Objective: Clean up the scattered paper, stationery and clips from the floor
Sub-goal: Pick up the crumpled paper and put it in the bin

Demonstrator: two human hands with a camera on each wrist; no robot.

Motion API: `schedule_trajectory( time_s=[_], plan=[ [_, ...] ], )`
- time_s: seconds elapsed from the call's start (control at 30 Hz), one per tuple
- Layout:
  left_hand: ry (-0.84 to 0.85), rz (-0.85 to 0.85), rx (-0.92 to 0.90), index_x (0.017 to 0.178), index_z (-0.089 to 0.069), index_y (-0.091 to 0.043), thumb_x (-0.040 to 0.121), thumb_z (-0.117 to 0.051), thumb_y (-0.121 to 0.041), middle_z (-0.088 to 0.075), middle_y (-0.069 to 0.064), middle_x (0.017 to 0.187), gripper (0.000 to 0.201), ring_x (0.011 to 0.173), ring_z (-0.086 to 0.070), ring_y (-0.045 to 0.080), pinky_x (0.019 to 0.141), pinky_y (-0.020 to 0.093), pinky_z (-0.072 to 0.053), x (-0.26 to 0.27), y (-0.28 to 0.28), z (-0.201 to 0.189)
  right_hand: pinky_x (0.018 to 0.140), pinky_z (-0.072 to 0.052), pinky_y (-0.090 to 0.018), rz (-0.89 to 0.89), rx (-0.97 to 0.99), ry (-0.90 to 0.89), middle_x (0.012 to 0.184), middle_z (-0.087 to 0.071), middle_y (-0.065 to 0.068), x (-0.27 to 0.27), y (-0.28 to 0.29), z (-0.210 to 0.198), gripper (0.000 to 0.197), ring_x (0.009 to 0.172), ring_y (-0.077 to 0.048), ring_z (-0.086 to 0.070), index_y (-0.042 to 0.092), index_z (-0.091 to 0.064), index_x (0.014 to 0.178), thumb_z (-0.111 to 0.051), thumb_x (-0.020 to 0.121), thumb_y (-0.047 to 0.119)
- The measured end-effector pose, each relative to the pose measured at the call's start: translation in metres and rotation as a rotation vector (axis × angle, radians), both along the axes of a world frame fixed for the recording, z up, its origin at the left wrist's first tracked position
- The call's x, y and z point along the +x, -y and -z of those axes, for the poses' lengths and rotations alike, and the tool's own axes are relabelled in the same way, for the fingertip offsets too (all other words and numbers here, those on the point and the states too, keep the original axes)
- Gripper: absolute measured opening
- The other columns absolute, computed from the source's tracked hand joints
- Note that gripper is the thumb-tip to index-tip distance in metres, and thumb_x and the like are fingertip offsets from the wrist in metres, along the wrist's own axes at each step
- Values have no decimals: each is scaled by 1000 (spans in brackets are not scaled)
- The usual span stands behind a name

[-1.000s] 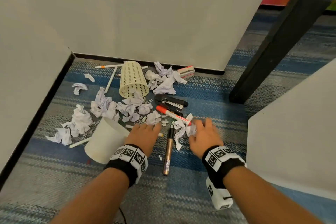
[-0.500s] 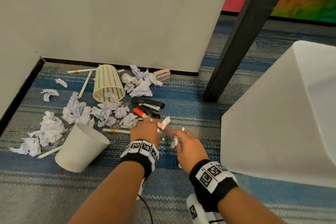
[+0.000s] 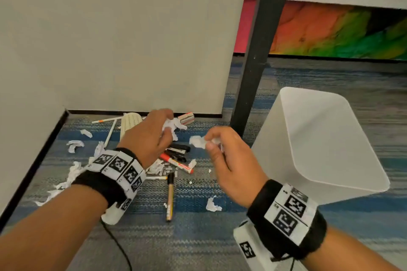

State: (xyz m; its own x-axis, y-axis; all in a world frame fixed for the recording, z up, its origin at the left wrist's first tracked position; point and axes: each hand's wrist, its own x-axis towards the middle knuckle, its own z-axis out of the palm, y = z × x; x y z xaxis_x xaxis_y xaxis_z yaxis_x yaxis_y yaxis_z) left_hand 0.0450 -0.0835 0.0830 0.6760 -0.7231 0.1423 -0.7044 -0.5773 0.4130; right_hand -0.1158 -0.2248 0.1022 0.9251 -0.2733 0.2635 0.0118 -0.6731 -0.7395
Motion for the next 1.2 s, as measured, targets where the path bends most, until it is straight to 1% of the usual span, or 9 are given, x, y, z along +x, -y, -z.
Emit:
schedule_trajectory(
  time_s=[0.1, 0.27, 0.47, 0.6, 0.7, 0.8, 0.93, 1.07, 1.2],
  plan=[
    [111, 196, -92, 110, -39, -27, 91, -21, -47, -36, -7, 101, 32, 65, -51, 15, 59, 32, -46, -14, 25, -47, 84, -29, 2, 115, -88, 132, 110, -50, 6, -8, 22, -47, 31, 92, 6, -42, 16, -49, 124, -40, 94, 15],
    [-21, 365, -262, 110, -33, -26, 85, -30, -39, -32, 0, 104, 28, 65, -49, 25, 64, 40, -47, -61, 96, -84, 77, -29, -1, 513, -144, 245, 101, -41, 1, -38, 74, -85, 24, 85, -2, -37, 16, -52, 102, -40, 80, 15],
    [-131, 554, -217, 137, -19, -28, 89, -40, -18, -34, 8, 134, 54, 94, -54, 32, 87, 45, -46, -120, 163, -73, 98, -27, -30, 721, -41, 70, 121, -35, -2, -76, 100, -68, 52, 118, -24, -36, 19, -49, 123, -30, 76, 30],
    [-291, 547, -165, 145, -6, -34, 91, -53, -29, -21, 0, 152, 72, 134, -32, 31, 113, 47, -25, -125, 165, -53, 105, -28, -42, 802, -78, 73, 130, -40, -9, -86, 94, -60, 56, 122, -24, -33, 20, -46, 129, -31, 75, 26],
    [-240, 483, -258, 136, -30, -24, 92, -51, -30, -35, 3, 140, 49, 124, -41, 24, 106, 40, -34, -111, 140, -46, 93, -38, -33, 700, -134, 212, 110, -49, -1, -84, 77, -59, 41, 106, -18, -45, 17, -54, 114, -37, 76, 18],
    [-56, 393, -249, 107, -52, -18, 90, -46, -21, -52, 0, 105, 18, 98, -52, 19, 87, 35, -42, -77, 101, -28, 72, -37, -10, 418, -185, 279, 85, -52, 6, -70, 45, -49, 23, 77, 0, -48, 18, -59, 96, -42, 79, 14],
    [-71, 193, 175, 101, -52, -22, 89, -44, -21, -49, -6, 83, 15, 89, -56, 23, 73, 31, -37, -29, 33, 18, 69, -36, -16, 82, -146, -193, 81, -52, 7, -23, 11, 26, 19, 72, -3, -47, 24, -59, 96, -49, 81, 16],
    [-180, -15, 488, 107, -49, -22, 90, -44, -19, -60, 3, 105, 17, 97, -56, 25, 80, 33, -42, -8, -20, 77, 89, -42, -27, -63, -203, -781, 115, -57, -9, 18, 1, 143, 31, 108, -25, -55, 20, -56, 116, -50, 86, 15],
    [-263, -102, 614, 117, -43, -18, 91, -45, -14, -54, 8, 117, 27, 106, -54, 28, 87, 39, -46, 3, -36, 119, 104, -38, -37, -107, -287, -1065, 134, -34, -11, 19, -1, 218, 56, 125, -34, -39, 24, -40, 134, -62, 83, 28]
  ],
)
